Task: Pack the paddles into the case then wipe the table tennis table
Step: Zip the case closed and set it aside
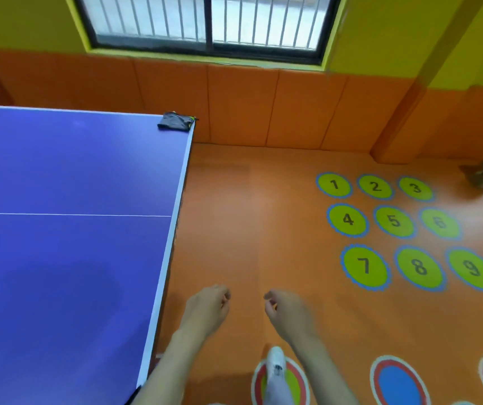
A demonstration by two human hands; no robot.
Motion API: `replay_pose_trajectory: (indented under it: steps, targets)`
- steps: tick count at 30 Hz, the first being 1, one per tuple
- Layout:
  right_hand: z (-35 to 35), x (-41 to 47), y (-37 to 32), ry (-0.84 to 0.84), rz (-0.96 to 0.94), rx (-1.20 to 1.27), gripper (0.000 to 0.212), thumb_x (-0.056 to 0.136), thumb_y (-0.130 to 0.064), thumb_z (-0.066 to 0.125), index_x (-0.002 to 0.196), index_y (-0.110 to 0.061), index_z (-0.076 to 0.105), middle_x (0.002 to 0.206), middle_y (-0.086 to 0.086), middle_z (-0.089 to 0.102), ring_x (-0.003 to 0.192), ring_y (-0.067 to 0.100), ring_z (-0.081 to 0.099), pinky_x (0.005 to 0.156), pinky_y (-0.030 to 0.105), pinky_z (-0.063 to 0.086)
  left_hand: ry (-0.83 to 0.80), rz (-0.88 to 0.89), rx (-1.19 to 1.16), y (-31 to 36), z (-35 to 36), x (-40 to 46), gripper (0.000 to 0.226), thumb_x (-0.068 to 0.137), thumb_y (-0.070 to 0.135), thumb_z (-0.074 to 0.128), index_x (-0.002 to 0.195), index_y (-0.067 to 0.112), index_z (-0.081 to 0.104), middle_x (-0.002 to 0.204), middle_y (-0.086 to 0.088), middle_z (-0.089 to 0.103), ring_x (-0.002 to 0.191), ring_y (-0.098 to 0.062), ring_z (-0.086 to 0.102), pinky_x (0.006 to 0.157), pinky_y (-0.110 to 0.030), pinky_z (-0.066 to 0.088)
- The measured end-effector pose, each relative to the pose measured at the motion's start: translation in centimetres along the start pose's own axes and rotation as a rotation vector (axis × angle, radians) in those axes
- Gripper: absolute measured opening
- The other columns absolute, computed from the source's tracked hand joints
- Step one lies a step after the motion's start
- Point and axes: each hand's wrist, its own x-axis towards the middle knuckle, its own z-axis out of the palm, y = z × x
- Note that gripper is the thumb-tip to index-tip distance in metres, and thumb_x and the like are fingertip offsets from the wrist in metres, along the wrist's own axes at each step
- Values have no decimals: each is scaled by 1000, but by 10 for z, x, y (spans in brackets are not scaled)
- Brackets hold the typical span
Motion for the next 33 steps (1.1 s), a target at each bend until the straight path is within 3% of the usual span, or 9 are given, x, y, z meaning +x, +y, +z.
replay_pose_trajectory:
  steps: [8,14,24,33]
  targets:
    - [-66,148,18,-81,-250,-2,26,103,-36,53,124,-31,68,111,-9,76,100,14,70,82,32,56,83,-152,12,45,-45,114,14,101,27,57,113,26,65,108,10,69,97,-13,66,85,-38,59]
    - [-105,234,10,-127,-372,-14,24,103,-37,54,121,-32,69,109,-10,77,97,12,71,80,31,58,162,-272,-5,52,-73,180,12,103,27,57,111,25,67,106,12,69,93,-7,67,85,-30,59]
    - [-143,414,-31,-222,-503,-108,27,105,-32,51,127,-28,67,118,-4,75,111,19,67,86,30,50,209,-403,-124,14,-86,329,11,103,29,57,107,26,66,107,14,70,94,-5,68,84,-30,60]
    - [-174,565,-88,-183,-560,-250,23,105,-35,51,119,-32,68,107,-9,77,95,16,72,77,33,60,236,-463,-213,-27,-124,479,7,102,31,60,105,31,66,104,15,71,84,-1,69,76,-26,62]
